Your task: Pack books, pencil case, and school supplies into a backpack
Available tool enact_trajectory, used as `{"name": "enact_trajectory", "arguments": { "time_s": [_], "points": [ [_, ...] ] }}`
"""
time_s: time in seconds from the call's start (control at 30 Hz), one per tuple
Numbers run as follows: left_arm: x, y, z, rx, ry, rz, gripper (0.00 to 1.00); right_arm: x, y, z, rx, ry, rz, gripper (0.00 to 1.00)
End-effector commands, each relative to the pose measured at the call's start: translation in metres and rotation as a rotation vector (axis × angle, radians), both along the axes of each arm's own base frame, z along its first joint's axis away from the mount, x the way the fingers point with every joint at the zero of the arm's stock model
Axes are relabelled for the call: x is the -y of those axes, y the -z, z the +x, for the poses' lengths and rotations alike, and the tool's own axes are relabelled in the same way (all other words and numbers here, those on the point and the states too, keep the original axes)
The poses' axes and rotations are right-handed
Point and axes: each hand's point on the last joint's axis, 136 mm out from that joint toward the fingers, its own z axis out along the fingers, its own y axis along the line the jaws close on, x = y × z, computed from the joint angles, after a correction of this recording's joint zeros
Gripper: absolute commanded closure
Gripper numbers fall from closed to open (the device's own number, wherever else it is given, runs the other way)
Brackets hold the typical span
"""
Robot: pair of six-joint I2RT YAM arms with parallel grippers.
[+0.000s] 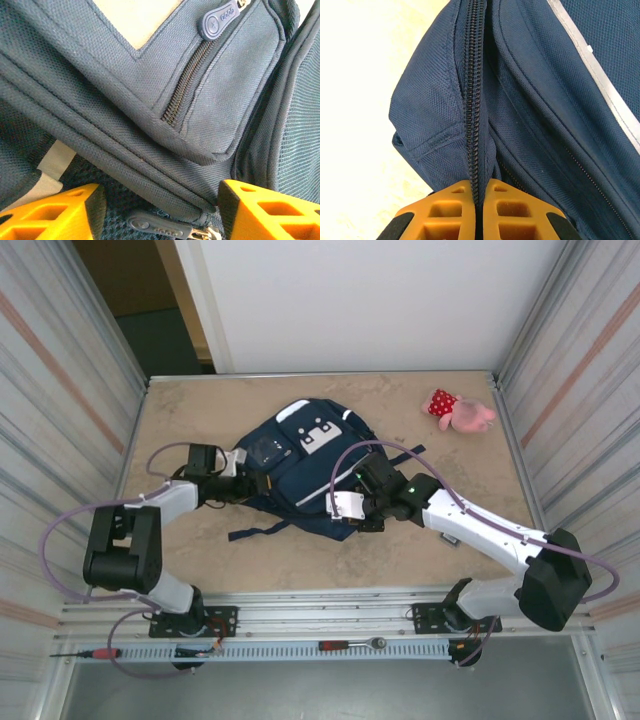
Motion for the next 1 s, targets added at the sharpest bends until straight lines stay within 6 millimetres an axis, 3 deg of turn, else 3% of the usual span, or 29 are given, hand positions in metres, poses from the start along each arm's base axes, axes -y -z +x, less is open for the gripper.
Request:
{"name": "enact_trajectory", "arguments": {
  "time_s": [0.0,0.17,0.47,0.8,0.97],
  "points": [
    [0.012,-0.001,-0.009,0.005,0.053,-0.061,0.44,-0.007,-0.020,0.005,0.032,0.008,0.060,1.00],
    [0.015,-0.003,-0.017,0.012,0.071,-0.080,0.59,-0.009,-0.020,0.005,0.030,0.007,0.066,1.00],
    [0.026,-0.010,-0.025,0.017,0.121,-0.131,0.61,-0.008,-0.026,0.007,0.037,0.024,0.075,1.00],
    [0.027,-0.018,-0.032,0.035,0.106,-0.125,0.88,-0.009,-0.024,0.010,0.033,0.041,0.080,1.00],
    [0.028,-0.023,-0.035,0.045,0.106,-0.131,0.94,-0.010,-0.023,0.011,0.027,0.052,0.092,1.00]
  ]
}}
